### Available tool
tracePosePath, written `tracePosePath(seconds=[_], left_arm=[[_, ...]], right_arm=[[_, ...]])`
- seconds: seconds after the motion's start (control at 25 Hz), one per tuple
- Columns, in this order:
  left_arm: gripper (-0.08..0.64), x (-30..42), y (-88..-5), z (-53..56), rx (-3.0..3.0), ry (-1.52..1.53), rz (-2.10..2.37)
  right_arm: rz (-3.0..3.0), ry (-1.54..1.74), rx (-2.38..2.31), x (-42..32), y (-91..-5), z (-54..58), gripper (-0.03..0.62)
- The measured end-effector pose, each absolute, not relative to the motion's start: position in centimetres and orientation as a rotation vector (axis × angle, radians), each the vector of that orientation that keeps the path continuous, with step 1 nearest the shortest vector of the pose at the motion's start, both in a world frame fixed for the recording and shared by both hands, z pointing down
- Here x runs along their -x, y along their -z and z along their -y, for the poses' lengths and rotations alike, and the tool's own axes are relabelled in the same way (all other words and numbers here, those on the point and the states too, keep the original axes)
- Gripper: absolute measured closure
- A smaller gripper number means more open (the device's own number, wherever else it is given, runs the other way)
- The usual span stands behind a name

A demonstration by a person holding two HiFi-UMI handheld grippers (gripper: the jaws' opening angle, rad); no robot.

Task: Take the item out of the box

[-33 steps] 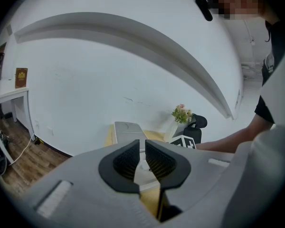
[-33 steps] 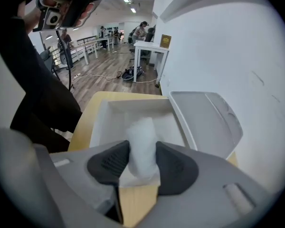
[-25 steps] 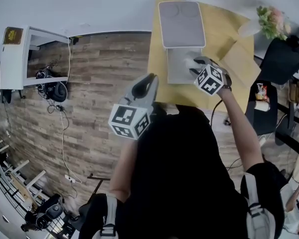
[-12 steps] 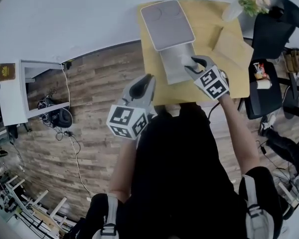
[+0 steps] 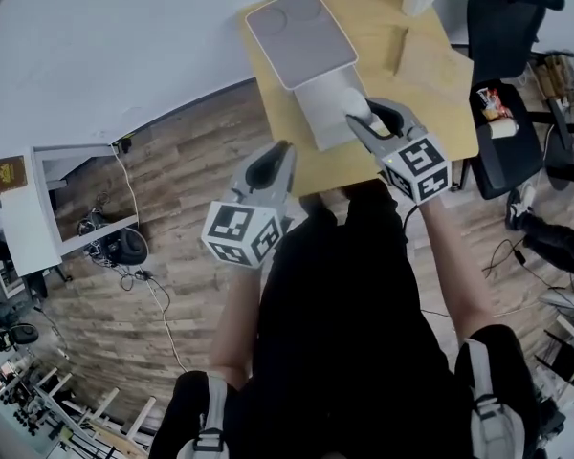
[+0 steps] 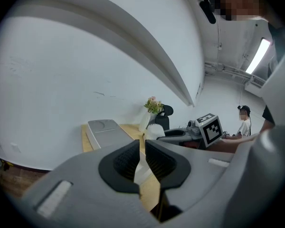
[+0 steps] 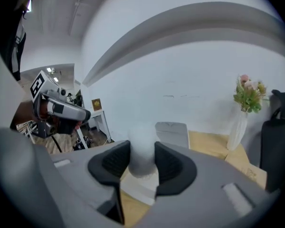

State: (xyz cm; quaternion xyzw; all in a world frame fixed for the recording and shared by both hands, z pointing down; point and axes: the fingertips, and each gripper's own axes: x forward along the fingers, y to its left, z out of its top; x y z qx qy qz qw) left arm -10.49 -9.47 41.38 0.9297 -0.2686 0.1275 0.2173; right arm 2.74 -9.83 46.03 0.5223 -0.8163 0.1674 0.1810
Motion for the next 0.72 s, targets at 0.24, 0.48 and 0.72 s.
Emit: tracePosePath(seconds=[0.24,0.48,0.72], left_arm=[[0.515,10.3,-40.6,9.3,-2.596,-0.332,0.71],[0.515,9.9,-39.4,8.8,-2.619,-0.297,0.685],[0.515,10.5,-38.9,8.0,-2.628,-0.292,0.679]], right_arm=[[2.409,-0.501,-1.607,-2.0,-42.1,8.6,0.437],[2.464,-0.492,-1.709,-1.5,-38.8,7.1,0.439],[2.499,-0.505,-1.736,-0.8,-37.1,5.4,0.442]])
